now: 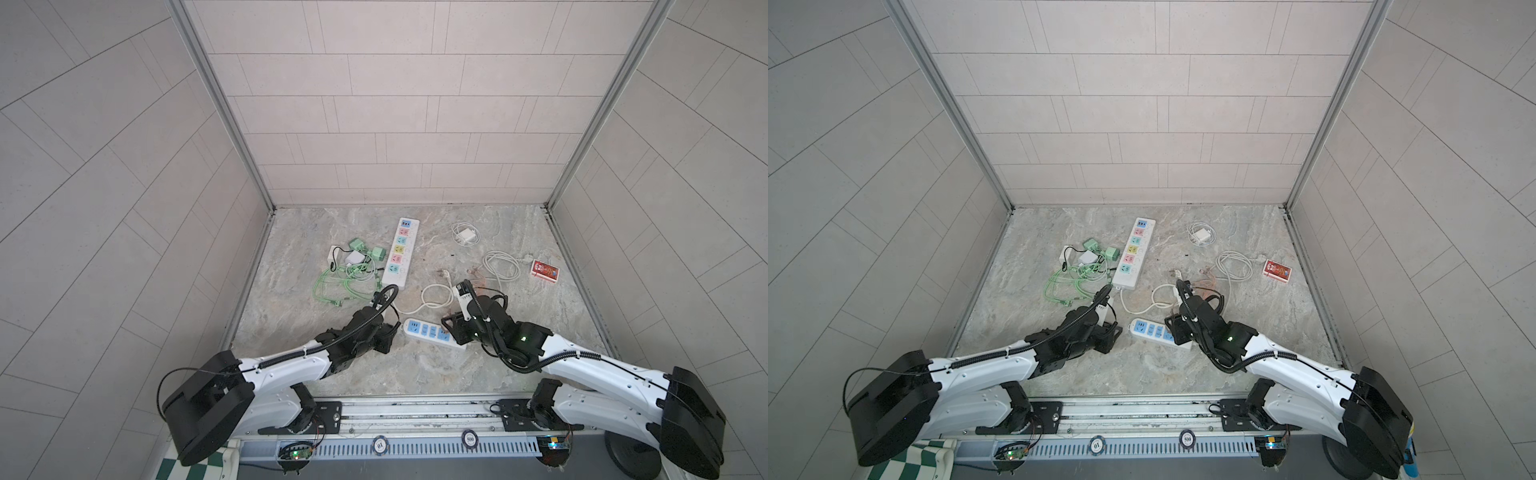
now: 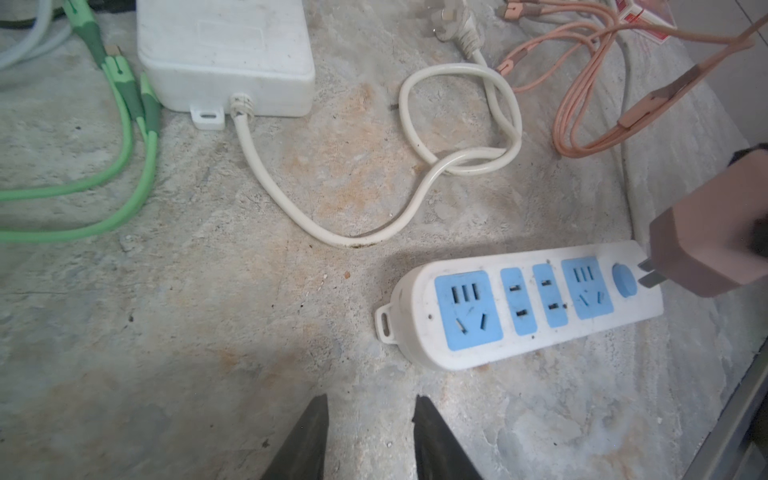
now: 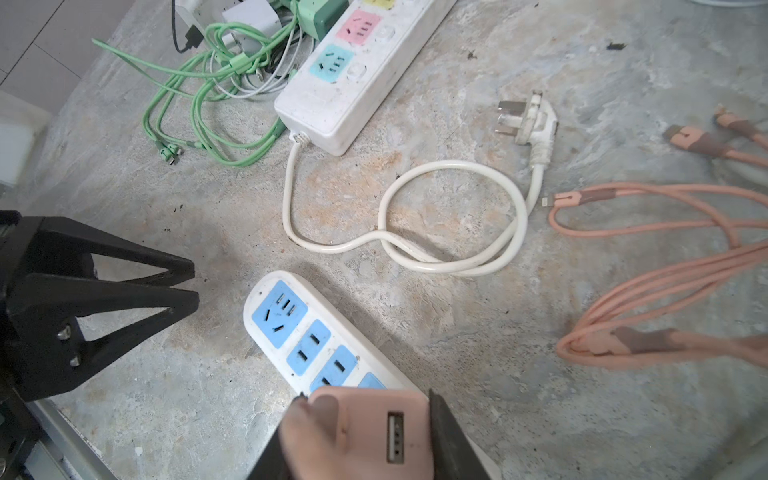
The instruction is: Insert the plug
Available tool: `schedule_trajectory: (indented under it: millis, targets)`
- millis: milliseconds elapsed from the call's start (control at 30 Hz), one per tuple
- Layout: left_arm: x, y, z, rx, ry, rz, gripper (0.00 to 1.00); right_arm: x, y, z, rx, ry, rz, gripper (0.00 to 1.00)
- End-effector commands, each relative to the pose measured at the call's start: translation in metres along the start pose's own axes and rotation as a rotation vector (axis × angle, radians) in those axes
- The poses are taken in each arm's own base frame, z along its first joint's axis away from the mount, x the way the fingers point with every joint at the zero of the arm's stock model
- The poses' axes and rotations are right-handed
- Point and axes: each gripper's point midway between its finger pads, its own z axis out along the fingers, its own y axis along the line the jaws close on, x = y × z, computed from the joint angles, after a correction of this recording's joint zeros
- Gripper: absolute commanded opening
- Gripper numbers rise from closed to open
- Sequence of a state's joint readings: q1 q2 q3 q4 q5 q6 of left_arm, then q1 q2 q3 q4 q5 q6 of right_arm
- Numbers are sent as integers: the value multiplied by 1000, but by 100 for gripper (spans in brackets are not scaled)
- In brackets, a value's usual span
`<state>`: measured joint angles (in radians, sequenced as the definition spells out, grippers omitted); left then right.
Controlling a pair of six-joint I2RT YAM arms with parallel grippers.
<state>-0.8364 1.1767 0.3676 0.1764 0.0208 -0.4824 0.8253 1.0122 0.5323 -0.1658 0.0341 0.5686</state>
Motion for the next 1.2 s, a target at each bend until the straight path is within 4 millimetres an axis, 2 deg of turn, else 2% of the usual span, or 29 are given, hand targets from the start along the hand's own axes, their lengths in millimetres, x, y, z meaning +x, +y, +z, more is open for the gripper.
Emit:
schedule_trajectory:
  millis: [0, 267, 733, 1000, 1167]
  targets:
    - [-10, -3, 1, 11, -49, -1, 41, -8, -7, -3, 77, -68, 25, 20]
    - [-19, -14, 8, 49, -64, 20, 43, -6, -9, -5, 207, -146, 60, 20]
    - [-22, -26, 24, 108, -66, 22, 43, 1, -1, 7, 230, -148, 95, 20]
    - [-20, -26, 19, 119, -80, 19, 43, 5, 6, 9, 242, -192, 99, 19]
    - [-19, -25, 15, 121, -88, 15, 43, 5, 2, 9, 274, -219, 99, 19]
